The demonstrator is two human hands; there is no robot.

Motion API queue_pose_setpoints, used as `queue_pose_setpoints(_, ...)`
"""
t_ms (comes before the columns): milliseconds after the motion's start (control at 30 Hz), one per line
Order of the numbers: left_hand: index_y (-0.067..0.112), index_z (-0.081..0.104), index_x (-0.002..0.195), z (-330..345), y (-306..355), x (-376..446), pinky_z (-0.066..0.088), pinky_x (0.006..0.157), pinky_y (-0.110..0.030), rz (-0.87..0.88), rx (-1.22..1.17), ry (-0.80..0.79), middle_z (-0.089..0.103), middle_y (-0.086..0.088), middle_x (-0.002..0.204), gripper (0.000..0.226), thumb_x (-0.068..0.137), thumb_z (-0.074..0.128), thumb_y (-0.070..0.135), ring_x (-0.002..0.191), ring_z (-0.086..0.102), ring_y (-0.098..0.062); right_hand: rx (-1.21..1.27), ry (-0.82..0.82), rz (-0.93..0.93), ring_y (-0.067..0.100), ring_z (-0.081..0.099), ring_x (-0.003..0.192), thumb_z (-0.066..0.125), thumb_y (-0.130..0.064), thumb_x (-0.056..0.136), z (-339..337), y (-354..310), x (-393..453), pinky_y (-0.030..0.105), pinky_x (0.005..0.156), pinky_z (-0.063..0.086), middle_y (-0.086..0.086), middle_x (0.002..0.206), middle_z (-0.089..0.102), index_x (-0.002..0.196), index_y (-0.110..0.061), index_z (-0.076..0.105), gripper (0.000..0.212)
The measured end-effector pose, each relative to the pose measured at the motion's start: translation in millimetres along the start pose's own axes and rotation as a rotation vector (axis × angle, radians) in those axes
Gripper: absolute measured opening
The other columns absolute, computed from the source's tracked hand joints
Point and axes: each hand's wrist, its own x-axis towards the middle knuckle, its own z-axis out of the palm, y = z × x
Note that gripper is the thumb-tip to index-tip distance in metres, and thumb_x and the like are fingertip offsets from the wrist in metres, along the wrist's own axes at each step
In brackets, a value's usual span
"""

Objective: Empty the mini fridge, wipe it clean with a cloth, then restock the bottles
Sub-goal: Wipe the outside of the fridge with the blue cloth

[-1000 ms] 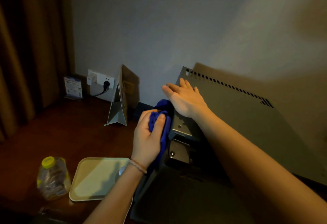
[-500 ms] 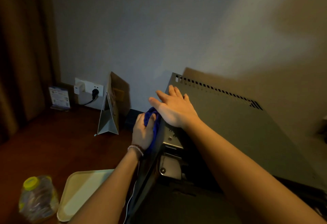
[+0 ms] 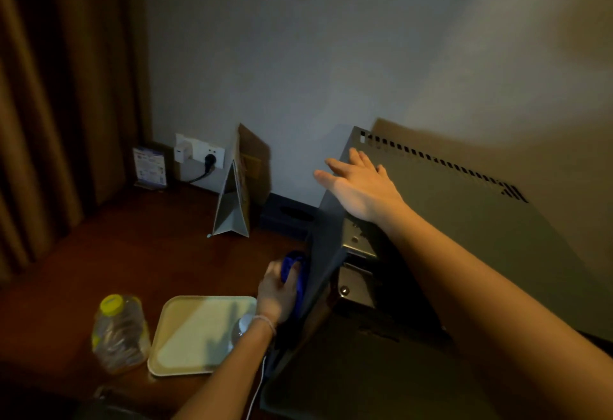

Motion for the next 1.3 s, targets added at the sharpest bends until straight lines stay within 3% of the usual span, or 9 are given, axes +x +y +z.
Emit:
queue_pose_setpoints(200, 0.025, 0.055, 0.09, -15.8, 9.6, -47.2, 0.049, 0.068, -0.036, 0.069, -0.006, 0.007, 0.062, -0.015, 0.093, 0.01, 0.099, 0.054, 0.03, 0.078, 0.062, -0.026, 0.015, 0.032, 0.002, 0.022, -0.004, 0.153, 0.029, -0.062, 0.1, -0.7, -0.9, -3.7, 0.051, 0.121, -0.001, 0.007, 0.167, 0.002, 0.155, -0.029, 0.03, 0.064)
queue_pose_setpoints(300, 0.018, 0.056, 0.083, -22.1, 29.5, -67.2, 0.044, 0.061, -0.025, 0.125, -0.036, -0.011, 0.058, -0.014, 0.088, 0.017, 0.099, 0.054, 0.024, 0.07, 0.057, -0.017, -0.016, 0.042, -0.013, 0.024, 0.001, 0.153, 0.027, -0.058, 0.102, 0.3, -0.5, -14.0, 0.052, 0.122, 0.005, 0.009, 0.167, 0.006, 0.156, -0.024, 0.03, 0.063)
queue_pose_setpoints(500, 0.016, 0.066, 0.087, -33.0, 65.8, -94.2, 0.048, 0.075, -0.022, 0.329, 0.021, 0.017, 0.059, -0.002, 0.094, 0.015, 0.098, 0.057, 0.021, 0.082, 0.061, -0.009, -0.081, -0.026, -0.059, 0.027, -0.004, 0.153, 0.021, -0.055, 0.103, 5.6, -2.7, -62.8, 0.053, 0.12, 0.005, 0.009, 0.167, -0.002, 0.158, -0.025, 0.018, 0.063)
queue_pose_setpoints(667, 0.027, 0.065, 0.089, -43.2, 89.4, -108.9, 0.045, 0.073, -0.013, 0.445, 0.159, 0.038, 0.062, 0.005, 0.091, 0.01, 0.096, 0.06, 0.022, 0.081, 0.06, 0.0, -0.057, -0.012, -0.093, 0.023, -0.009, 0.153, 0.017, -0.058, 0.103, 12.1, -4.8, -117.6, 0.048, 0.123, 0.0, 0.005, 0.167, -0.007, 0.16, -0.029, 0.007, 0.065)
queue_pose_setpoints(833, 0.032, 0.062, 0.088, -57.0, 94.7, -116.8, 0.049, 0.081, -0.031, 0.507, 0.454, 0.091, 0.059, 0.012, 0.091, 0.009, 0.095, 0.058, 0.037, 0.085, 0.059, -0.009, -0.037, 0.057, -0.114, 0.024, -0.009, 0.153, 0.014, -0.056, 0.104, 21.2, -7.1, -156.2, 0.049, 0.123, -0.003, 0.005, 0.167, -0.004, 0.159, -0.031, 0.006, 0.062)
queue_pose_setpoints(1000, 0.029, 0.062, 0.095, -82.1, 98.4, -124.1, 0.048, 0.085, -0.034, 0.553, 0.789, 0.08, 0.059, 0.009, 0.1, 0.031, 0.09, 0.047, 0.056, 0.091, 0.055, -0.018, -0.091, 0.129, -0.112, 0.031, -0.012, 0.152, 0.016, -0.057, 0.103, 35.7, -28.2, -183.8, 0.054, 0.121, -0.006, 0.014, 0.166, -0.006, 0.159, -0.018, 0.004, 0.07)
queue_pose_setpoints(1167, 0.019, 0.061, 0.102, -116.2, 108.6, -118.4, 0.049, 0.087, -0.043, 0.519, 0.909, 0.111, 0.059, 0.001, 0.106, 0.03, 0.093, 0.05, 0.045, 0.094, 0.052, -0.027, -0.212, 0.243, -0.317, 0.027, -0.006, 0.153, 0.019, -0.052, 0.104, 48.3, -72.0, -180.7, 0.054, 0.121, -0.005, 0.01, 0.166, 0.009, 0.158, -0.015, 0.019, 0.065)
queue_pose_setpoints(1300, 0.022, 0.061, 0.109, -158.0, 103.3, -103.9, 0.046, 0.089, -0.038, 0.454, 1.052, 0.176, 0.056, 0.007, 0.117, 0.032, 0.097, 0.047, 0.049, 0.104, 0.047, -0.025, -0.345, 0.288, -0.323, 0.032, 0.003, 0.153, 0.022, -0.051, 0.103, 62.5, -94.2, -167.1, 0.055, 0.122, 0.001, 0.015, 0.163, 0.019, 0.156, -0.011, 0.024, 0.067)
